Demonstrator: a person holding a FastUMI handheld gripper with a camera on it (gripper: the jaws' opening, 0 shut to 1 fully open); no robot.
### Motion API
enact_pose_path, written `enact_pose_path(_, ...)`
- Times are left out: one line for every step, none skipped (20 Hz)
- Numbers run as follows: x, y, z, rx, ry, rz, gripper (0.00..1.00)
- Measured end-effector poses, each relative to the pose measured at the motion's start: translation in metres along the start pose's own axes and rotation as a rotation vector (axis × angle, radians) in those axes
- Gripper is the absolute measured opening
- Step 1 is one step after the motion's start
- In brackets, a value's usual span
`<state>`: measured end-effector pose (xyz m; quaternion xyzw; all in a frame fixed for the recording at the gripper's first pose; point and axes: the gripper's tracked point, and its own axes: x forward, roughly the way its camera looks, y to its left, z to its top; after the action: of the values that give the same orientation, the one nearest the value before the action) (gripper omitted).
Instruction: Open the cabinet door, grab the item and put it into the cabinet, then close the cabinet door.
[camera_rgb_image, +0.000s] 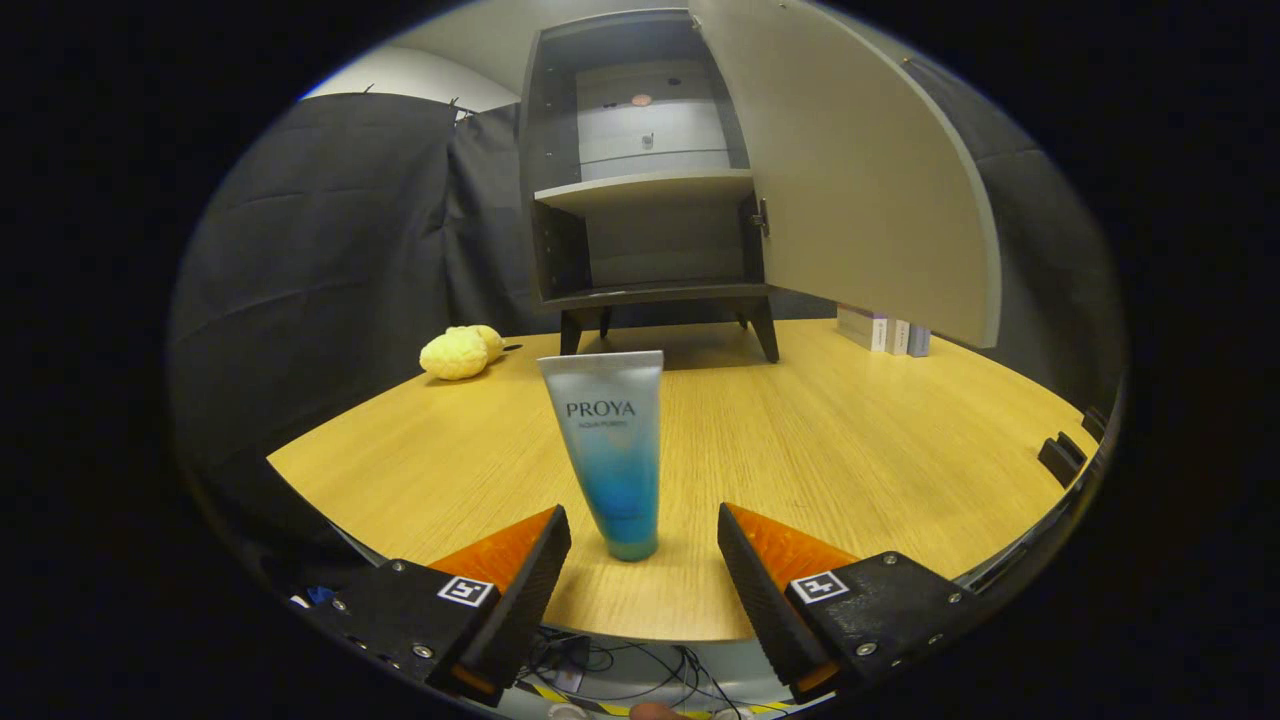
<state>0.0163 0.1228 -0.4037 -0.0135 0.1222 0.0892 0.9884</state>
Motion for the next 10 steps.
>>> enact_pose_path(0.007,0.001,-0.002,-0.01,0.006,-0.005,0.92)
enact_pose_path(0.01,0.001,-0.002,-0.016,0.005,-0.01,0.92)
enact_pose_path(0.014,0.0,-0.002,-0.026,0.008,-0.018,0.84)
enact_pose_path(0.016,0.0,-0.001,-0.039,0.01,-0.015,0.68)
enact_pose_path(0.017,0.001,-0.001,-0.048,0.016,-0.014,0.53)
enact_pose_path(0.019,0.001,-0.001,-0.049,0.029,-0.011,0.45)
enact_pose_path(0.018,0.0,0.001,-0.044,0.042,-0.016,0.44)
enact_pose_path(0.017,-0.001,0.006,-0.04,0.047,-0.021,0.44)
enact_pose_path(0.018,-0.002,0.013,-0.047,0.047,-0.028,0.44)
enact_pose_path(0.015,-0.003,0.022,-0.054,0.045,-0.029,0.44)
